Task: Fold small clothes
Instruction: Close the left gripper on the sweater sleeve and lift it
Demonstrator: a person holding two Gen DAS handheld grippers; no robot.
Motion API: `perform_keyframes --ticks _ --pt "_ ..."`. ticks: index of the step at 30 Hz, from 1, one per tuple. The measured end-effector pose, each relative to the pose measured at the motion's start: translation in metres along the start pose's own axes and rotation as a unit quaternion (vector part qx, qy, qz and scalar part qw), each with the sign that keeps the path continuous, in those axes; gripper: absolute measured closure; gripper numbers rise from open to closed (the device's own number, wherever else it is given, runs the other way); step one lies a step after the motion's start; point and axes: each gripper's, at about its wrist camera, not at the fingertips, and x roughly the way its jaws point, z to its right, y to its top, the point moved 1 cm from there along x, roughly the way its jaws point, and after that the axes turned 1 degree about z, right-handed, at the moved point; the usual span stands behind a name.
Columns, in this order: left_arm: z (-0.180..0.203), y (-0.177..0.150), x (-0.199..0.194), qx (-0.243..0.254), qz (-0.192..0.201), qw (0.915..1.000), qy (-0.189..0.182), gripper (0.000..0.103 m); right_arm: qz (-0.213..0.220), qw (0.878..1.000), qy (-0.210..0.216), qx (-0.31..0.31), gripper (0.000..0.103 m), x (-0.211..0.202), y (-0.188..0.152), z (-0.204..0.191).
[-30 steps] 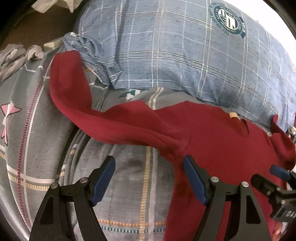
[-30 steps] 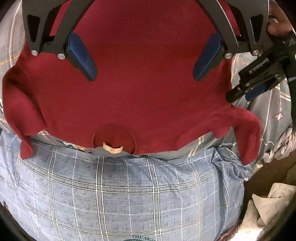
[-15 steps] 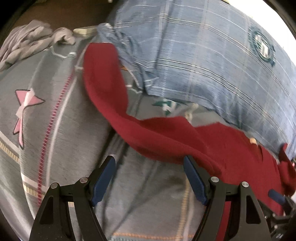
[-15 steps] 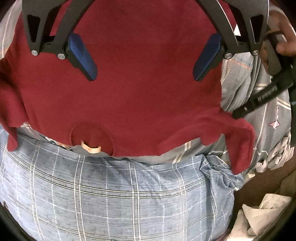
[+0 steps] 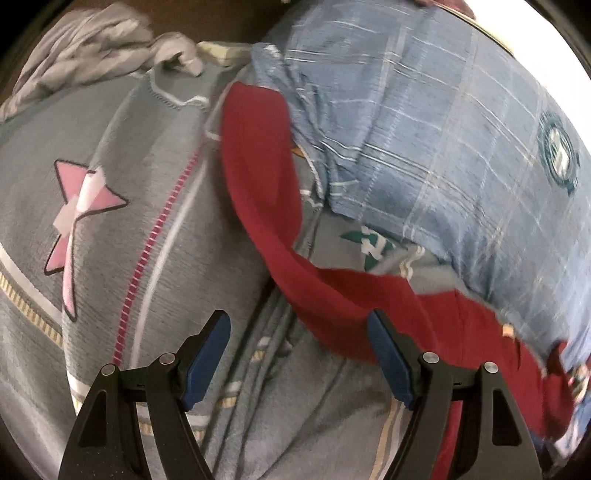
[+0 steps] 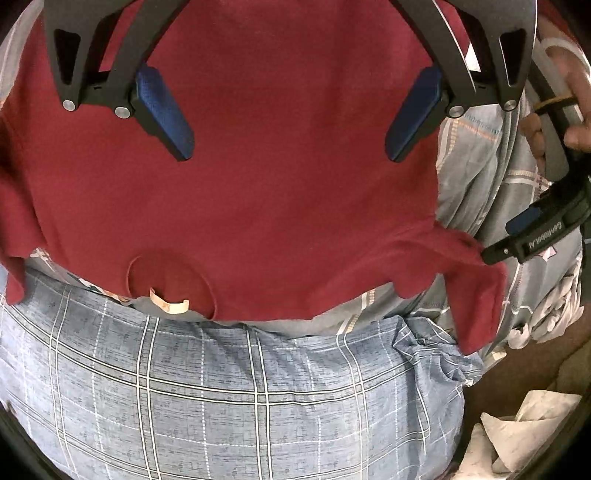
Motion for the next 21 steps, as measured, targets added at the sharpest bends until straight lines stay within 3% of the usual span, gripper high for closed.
perform_keyframes --ticks 6,21 --pt "-0.016 0.024 0.013 -0.037 -0.005 0.9991 0.02 0.027 0.004 1.0 0.005 -0.002 0.0 -0.001 0.003 -0.002" --pt "-0.001 0.044 0.042 -0.016 0.007 0.9989 0.045 0.027 -0.016 1.0 0.007 -0.002 0.0 0.013 0.0 -0.003"
